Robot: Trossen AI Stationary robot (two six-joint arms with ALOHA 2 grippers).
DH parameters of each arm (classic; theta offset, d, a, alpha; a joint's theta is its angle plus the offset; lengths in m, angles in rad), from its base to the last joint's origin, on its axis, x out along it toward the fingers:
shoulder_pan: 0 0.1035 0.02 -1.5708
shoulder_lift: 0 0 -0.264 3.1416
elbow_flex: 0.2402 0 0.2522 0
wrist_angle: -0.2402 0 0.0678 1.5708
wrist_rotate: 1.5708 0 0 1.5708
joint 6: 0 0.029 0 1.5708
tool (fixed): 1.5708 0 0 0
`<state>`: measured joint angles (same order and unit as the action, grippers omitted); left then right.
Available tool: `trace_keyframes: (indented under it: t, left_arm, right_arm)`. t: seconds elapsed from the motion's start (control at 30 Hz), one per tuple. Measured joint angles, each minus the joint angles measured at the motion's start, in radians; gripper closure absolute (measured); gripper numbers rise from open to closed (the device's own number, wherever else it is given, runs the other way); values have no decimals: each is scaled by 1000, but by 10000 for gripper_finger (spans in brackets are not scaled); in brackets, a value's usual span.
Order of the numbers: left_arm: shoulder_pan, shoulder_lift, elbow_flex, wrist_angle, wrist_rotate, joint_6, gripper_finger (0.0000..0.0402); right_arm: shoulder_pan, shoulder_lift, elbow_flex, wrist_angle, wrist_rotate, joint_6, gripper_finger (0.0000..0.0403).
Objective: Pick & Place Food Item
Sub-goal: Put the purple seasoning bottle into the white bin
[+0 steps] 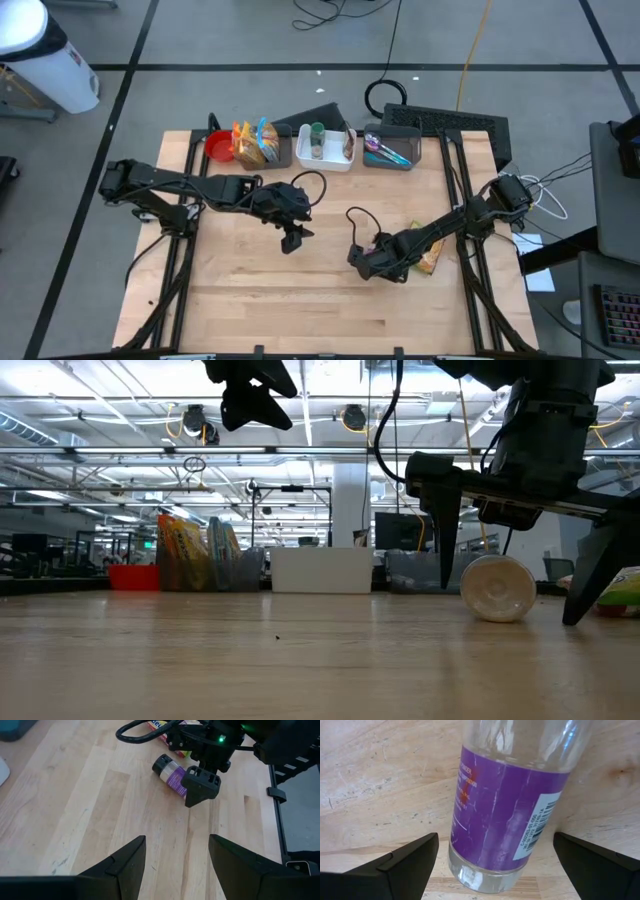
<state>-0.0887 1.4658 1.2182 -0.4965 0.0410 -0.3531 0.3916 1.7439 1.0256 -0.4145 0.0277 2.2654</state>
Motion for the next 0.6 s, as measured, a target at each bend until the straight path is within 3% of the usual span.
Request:
trace_keyframes:
  t: [0.2,0.6]
  left_arm:
    - [0,0,0,0,0,0,178]
    - [0,0,0,0,-18,3,179]
  right_arm:
    - [0,1,0,2,-3,0,21]
    - [1,2,-2,0,-8,13,174]
